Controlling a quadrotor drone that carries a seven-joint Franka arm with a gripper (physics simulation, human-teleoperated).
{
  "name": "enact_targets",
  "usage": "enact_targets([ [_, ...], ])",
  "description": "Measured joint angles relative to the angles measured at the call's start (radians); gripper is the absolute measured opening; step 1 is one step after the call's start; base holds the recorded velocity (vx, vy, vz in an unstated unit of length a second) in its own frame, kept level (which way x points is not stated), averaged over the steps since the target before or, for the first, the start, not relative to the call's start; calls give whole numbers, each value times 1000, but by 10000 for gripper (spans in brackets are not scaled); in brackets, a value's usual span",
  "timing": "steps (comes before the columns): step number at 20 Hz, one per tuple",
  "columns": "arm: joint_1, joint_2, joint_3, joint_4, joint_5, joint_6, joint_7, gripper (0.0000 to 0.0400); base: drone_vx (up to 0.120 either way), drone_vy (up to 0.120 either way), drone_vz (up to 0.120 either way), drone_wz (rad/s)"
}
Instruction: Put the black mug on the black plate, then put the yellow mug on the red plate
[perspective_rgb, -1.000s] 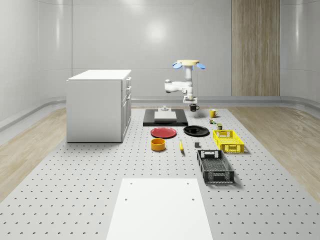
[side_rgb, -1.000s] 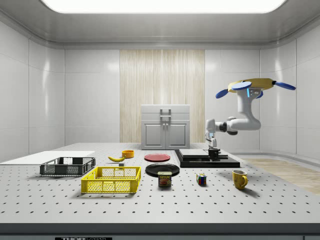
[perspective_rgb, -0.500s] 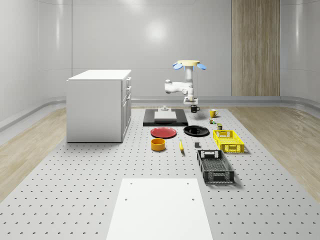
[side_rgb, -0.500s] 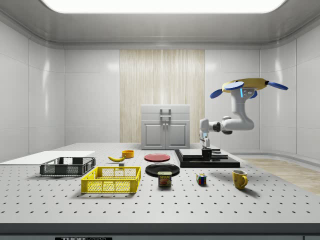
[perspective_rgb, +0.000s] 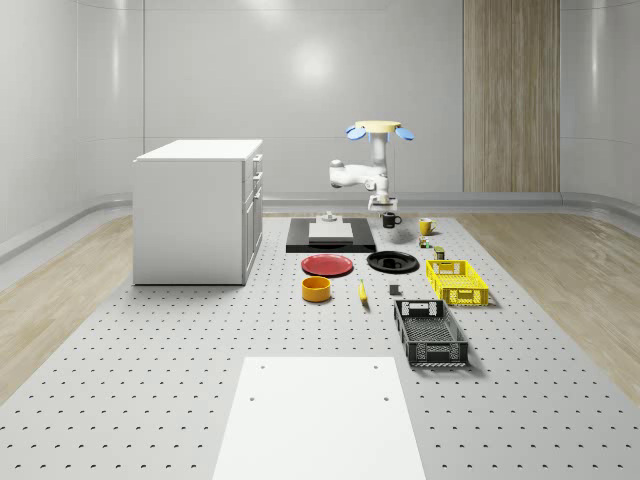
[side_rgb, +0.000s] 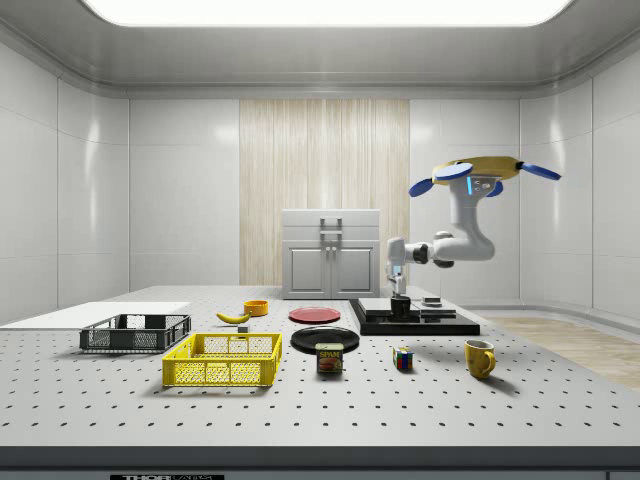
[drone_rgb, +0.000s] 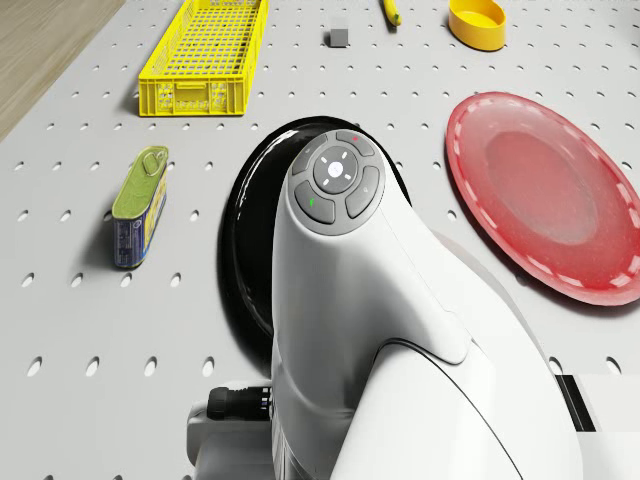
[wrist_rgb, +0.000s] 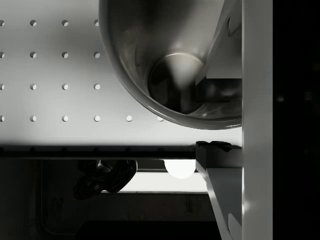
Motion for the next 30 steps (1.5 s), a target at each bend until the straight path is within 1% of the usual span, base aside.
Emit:
enact_targets([
  [3, 0, -5, 1, 0, 2, 4, 0, 110, 120, -93, 0, 0],
  [9, -1, -13, 1, 0, 5, 12, 1, 110, 120, 0, 0, 0],
  [11, -1, -16, 2, 0, 6, 15, 1, 110, 120, -80, 0, 0],
  [21, -2, -27, 3, 0, 11, 25, 2, 110, 120, 0, 0, 0],
  [26, -3, -32, 3, 0, 12, 29, 2, 110, 120, 0, -96, 0],
  [30, -3, -35, 4, 1, 14, 32, 2, 110, 120, 0, 0, 0],
])
